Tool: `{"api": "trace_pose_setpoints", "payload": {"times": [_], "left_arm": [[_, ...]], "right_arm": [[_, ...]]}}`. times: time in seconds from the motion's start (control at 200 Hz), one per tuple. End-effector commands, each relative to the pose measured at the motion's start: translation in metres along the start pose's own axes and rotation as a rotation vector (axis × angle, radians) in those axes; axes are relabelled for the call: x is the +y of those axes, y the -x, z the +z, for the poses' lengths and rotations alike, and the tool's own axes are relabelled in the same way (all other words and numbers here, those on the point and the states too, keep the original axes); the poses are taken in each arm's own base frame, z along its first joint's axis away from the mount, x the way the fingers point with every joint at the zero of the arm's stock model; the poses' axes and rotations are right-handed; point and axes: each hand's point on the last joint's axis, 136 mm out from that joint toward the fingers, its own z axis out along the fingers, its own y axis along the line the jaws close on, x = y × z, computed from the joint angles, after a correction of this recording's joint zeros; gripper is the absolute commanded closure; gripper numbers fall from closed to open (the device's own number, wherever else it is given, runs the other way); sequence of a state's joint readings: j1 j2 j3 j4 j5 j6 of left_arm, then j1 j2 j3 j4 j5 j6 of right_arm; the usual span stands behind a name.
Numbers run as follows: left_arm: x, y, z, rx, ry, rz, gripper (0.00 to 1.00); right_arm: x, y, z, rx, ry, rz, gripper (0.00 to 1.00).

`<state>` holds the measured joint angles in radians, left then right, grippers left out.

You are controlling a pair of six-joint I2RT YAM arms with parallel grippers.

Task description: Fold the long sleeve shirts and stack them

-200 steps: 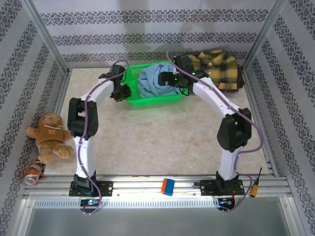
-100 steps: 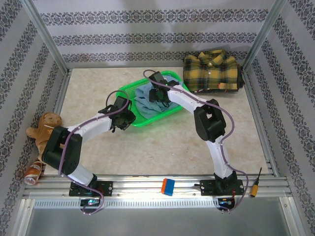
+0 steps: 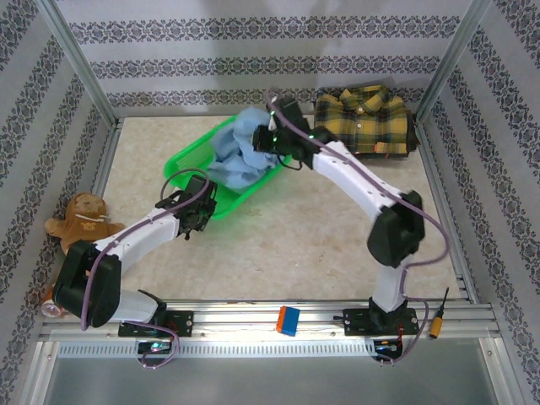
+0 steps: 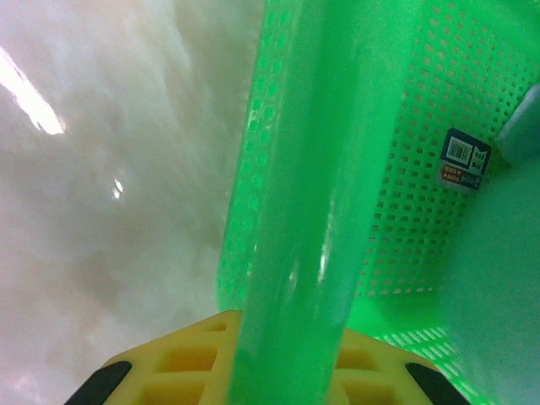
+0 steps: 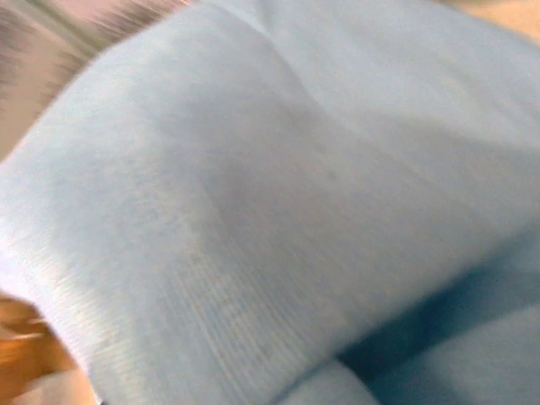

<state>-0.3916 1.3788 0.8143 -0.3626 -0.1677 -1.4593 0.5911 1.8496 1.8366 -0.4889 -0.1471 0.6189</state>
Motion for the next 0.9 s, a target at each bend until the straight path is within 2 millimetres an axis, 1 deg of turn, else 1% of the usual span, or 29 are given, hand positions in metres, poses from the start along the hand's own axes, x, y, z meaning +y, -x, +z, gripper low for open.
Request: {"api": "trace_pose_setpoints", "payload": {"times": [0.0,0.06,0.105,0.175,0.225,0.3,0.385,0.445,0.49,0.55,0.605,0.669,0.734,0.799,0.839,0.894], "left_arm": [[-0.015,0.054,-0.012,-0.181,-0.049,-0.206,1.0],[-0.018,0.069,-0.01,-0.207,-0.057,-0.259,1.0],[-0.021,0.082,-0.009,-0.233,-0.052,-0.286,1.0],[-0.026,0.098,-0.007,-0.265,-0.049,-0.328,1.0],[-0.028,0.109,-0.005,-0.288,-0.049,-0.366,1.0],[-0.032,0.124,-0.002,-0.319,-0.05,-0.419,1.0],[-0.033,0.137,0.001,-0.354,-0.054,-0.485,1.0],[-0.034,0.144,0.003,-0.373,-0.053,-0.524,1.0],[-0.037,0.149,0.005,-0.383,-0.056,-0.542,1.0],[-0.037,0.154,0.01,-0.39,-0.047,-0.571,1.0],[-0.036,0.157,0.014,-0.397,-0.044,-0.606,1.0],[-0.036,0.164,0.017,-0.41,-0.047,-0.625,1.0],[-0.042,0.174,0.018,-0.424,-0.05,-0.614,1.0],[-0.048,0.187,0.016,-0.442,-0.048,-0.594,1.0],[-0.053,0.194,0.016,-0.454,-0.06,-0.583,1.0],[-0.058,0.202,0.022,-0.441,-0.07,-0.581,1.0]], "right_arm": [[0.078,0.04,-0.095,-0.065,0.249,-0.063,1.0],[0.092,0.05,-0.132,-0.085,0.28,-0.088,1.0],[0.099,0.057,-0.157,-0.115,0.308,-0.092,1.0],[0.103,0.071,-0.201,-0.191,0.34,-0.08,1.0],[0.101,0.08,-0.23,-0.243,0.351,-0.067,1.0],[0.089,0.087,-0.266,-0.287,0.335,-0.029,1.0],[0.065,0.085,-0.292,-0.289,0.28,0.015,1.0],[0.043,0.08,-0.308,-0.303,0.207,0.029,1.0],[0.022,0.077,-0.317,-0.32,0.135,0.046,1.0],[-0.005,0.071,-0.322,-0.324,0.057,0.081,1.0],[-0.024,0.067,-0.328,-0.329,0.005,0.113,1.0],[-0.035,0.067,-0.336,-0.344,-0.016,0.129,1.0],[-0.043,0.068,-0.339,-0.348,-0.026,0.137,1.0],[-0.049,0.065,-0.333,-0.325,-0.032,0.139,1.0],[-0.054,0.062,-0.321,-0.288,-0.023,0.152,1.0],[-0.061,0.054,-0.301,-0.233,0.001,0.177,1.0]]}}
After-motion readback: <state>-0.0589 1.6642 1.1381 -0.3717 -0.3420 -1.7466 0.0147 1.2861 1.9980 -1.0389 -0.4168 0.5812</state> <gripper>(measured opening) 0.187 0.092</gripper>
